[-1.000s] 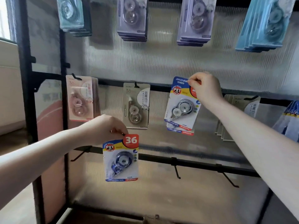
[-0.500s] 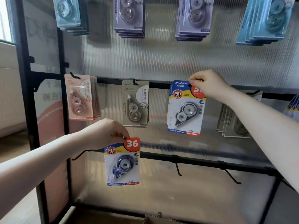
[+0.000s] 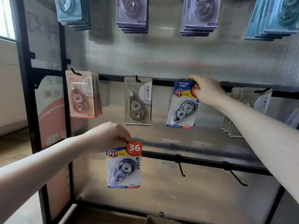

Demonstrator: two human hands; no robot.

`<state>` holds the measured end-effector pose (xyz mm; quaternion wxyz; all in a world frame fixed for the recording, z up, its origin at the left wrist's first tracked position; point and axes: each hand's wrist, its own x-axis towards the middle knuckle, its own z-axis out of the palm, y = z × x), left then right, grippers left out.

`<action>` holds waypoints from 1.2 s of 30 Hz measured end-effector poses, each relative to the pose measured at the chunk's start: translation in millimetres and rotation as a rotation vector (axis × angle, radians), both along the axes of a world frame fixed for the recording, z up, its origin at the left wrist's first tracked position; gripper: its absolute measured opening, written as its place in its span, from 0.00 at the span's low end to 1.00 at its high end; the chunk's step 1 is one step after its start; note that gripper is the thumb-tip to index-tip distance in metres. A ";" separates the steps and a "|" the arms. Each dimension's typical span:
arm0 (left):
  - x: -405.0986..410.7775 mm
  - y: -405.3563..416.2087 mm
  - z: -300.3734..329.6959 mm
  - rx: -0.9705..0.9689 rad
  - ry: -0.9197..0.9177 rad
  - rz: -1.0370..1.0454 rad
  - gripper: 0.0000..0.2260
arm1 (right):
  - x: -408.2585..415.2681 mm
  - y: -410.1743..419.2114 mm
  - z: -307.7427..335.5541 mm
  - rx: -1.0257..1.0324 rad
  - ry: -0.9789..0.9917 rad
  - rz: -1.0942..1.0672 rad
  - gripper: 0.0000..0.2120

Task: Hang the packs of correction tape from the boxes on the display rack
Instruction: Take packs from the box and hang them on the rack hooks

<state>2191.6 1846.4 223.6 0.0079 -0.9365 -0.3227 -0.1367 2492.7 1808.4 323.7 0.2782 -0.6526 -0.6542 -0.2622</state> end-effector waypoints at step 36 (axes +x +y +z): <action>-38.2 -0.6 -24.4 0.008 -0.146 0.085 0.07 | -1.6 -36.1 -59.7 0.165 0.113 -0.135 0.32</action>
